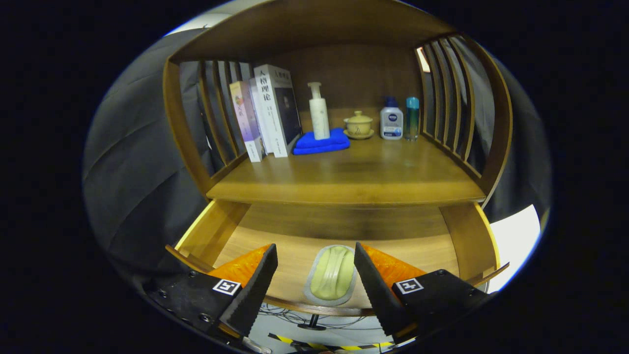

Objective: Pull open the drawer, take out the items inside it, and place them on the countertop above the cabinet.

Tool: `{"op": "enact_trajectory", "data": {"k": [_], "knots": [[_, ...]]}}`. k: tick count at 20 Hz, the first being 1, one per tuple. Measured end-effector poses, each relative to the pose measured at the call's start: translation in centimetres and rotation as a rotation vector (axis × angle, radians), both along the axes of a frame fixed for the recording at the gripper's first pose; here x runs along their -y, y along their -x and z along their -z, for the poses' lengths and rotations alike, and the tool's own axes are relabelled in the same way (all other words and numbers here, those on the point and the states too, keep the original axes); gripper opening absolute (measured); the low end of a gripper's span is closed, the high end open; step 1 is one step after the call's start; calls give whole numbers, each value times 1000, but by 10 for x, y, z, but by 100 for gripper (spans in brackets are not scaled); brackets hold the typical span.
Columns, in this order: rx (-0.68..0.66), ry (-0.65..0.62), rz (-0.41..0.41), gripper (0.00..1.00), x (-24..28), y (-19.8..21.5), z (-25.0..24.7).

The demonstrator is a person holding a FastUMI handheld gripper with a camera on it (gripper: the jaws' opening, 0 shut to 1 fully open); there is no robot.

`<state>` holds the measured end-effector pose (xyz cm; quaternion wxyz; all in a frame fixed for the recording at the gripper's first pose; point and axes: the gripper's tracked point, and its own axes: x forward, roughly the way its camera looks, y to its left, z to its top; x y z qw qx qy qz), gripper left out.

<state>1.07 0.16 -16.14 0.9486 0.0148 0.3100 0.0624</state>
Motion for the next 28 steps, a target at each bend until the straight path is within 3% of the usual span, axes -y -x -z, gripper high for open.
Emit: {"op": "enact_trajectory", "data": {"k": [7, 13, 18, 22, 24, 26, 28], "knots": [[-174, 2, 48, 98, 9, -16, 44], [-231, -12, 80, 95, 9, -24, 65], [-238, -6, 83, 71, 11, -25, 73], [-224, -19, 101, 25, 15, -26, 74], [-204, 13, 78, 25, 20, -26, 71], [-142, 26, 97, 13, 25, -30, 59], [-140, -2, 78, 13, 22, -25, 51]]}}
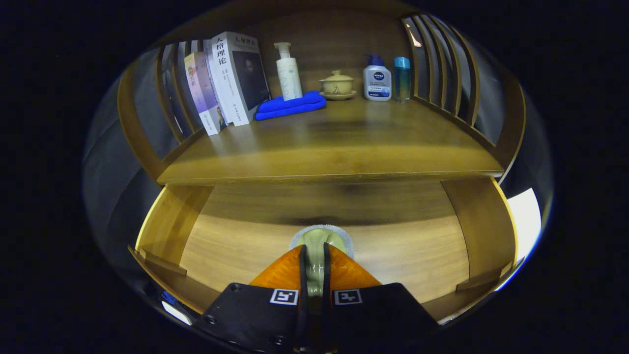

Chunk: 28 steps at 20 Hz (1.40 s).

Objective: Pull open the drawer, take out the items inside it, and place them on the countertop above the cabinet.

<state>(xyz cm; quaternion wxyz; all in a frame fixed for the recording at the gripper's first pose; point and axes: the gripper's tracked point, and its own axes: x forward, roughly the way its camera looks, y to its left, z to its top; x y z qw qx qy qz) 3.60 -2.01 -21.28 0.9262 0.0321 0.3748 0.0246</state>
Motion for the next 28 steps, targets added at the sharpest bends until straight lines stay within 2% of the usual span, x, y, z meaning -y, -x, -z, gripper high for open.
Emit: {"op": "enact_trajectory", "data": {"k": [12, 17, 23, 28], "knots": [[150, -135, -45, 12, -12, 13, -81], [219, -151, -61, 12, -16, 6, -123], [262, -130, -39, 12, -16, -20, -154], [279, -89, 15, 12, -8, -62, -169]]}}
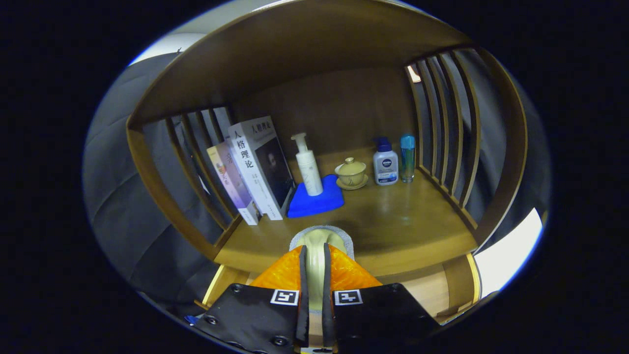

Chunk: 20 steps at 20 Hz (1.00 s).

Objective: Pull open the drawer, take out the items inside it, and place them on the countertop above the cabinet.

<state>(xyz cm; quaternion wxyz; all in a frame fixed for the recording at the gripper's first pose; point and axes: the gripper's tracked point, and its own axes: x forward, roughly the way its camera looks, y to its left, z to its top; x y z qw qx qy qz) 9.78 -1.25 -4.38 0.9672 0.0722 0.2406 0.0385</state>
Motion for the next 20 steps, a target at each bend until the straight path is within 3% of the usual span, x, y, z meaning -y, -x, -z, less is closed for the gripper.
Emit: {"op": "enact_trajectory", "data": {"k": [10, 17, 18, 20], "knots": [[-74, 14, 41, 12, -2, -68, 29], [-47, 55, 46, 15, -3, -83, 37], [-38, 56, 38, 20, -5, -84, 37], [-7, 49, 53, 42, -3, -83, 35]]}}
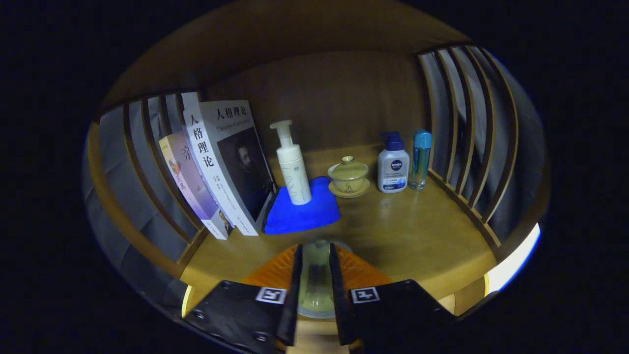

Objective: Pull open the drawer, take out the items inside it, and place them on the countertop above the cabinet.

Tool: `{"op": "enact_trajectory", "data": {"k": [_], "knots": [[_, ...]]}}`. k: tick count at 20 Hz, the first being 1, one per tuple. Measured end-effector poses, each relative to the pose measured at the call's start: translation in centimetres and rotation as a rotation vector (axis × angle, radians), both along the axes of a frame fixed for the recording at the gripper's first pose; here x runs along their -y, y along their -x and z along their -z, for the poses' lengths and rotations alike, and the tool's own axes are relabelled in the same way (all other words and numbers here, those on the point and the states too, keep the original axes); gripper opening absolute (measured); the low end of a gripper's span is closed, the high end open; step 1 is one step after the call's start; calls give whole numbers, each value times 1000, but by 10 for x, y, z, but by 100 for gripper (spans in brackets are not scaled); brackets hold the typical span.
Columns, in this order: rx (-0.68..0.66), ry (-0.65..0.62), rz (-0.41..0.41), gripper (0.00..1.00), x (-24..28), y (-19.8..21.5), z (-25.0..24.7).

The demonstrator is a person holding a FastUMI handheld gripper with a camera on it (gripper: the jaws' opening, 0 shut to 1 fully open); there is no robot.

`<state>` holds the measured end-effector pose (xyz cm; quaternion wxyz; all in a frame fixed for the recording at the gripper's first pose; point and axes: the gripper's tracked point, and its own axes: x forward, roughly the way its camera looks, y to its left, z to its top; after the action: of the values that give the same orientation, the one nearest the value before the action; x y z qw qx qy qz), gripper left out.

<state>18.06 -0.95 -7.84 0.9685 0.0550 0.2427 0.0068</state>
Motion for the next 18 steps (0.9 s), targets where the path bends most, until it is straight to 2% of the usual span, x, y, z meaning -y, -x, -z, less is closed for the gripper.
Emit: {"op": "enact_trajectory", "data": {"k": [3, 5, 9, 12, 18], "knots": [[59, -22, 8, 76, -2, 12, -13], [121, 13, 1, 98, 0, 27, -20], [236, 86, -29, 98, -7, 75, -33], [308, 84, -27, 98, -10, 115, -36], [385, 124, -49, 98, -10, 186, -30]]}}
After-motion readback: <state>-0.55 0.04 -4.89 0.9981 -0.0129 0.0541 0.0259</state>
